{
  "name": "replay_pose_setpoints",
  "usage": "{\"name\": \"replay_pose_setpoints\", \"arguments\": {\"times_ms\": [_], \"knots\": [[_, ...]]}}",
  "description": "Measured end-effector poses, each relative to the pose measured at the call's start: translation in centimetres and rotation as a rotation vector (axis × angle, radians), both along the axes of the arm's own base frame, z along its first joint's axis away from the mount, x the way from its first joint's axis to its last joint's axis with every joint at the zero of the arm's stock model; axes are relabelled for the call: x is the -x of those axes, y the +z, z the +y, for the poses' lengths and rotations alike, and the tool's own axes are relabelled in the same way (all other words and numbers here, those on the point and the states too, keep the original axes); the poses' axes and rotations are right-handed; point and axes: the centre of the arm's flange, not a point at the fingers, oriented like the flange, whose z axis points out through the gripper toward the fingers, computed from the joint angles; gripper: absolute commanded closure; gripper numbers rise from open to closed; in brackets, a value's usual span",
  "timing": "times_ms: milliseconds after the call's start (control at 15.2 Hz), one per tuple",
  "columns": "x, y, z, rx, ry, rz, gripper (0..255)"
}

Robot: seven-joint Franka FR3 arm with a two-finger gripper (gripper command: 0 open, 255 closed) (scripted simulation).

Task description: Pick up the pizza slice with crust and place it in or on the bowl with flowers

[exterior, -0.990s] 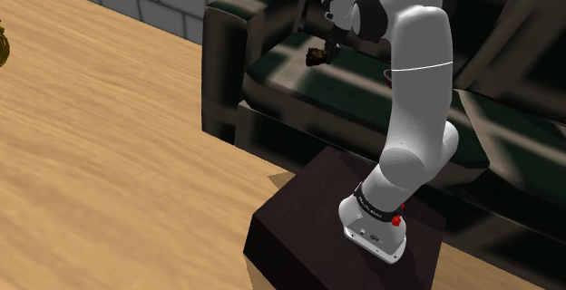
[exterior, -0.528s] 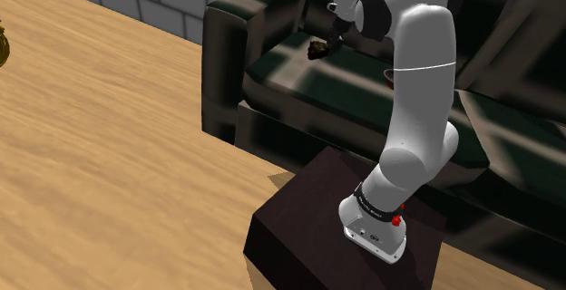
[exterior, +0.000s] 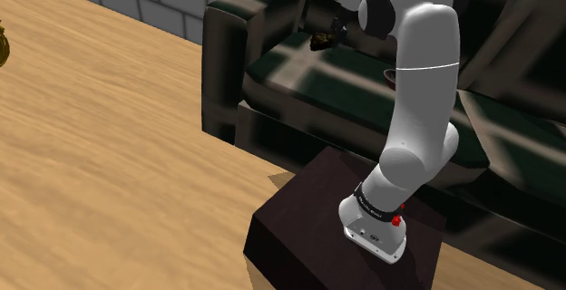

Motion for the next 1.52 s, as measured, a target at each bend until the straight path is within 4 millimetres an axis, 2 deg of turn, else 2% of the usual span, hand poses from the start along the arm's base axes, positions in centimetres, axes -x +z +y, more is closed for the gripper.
{"name": "replay_pose_setpoints", "arguments": {"times_ms": [462,594,858,1518], "knots": [[0.0,3.7,0.0,0.0,0.0,0.0,255],[0.4,4.2,-0.1,0.0,0.0,0.0,255],[4.4,4.4,-2.5,0.0,-0.001,0.0,255],[16.7,4.0,-7.9,0.0,-0.001,0.0,255]]}}
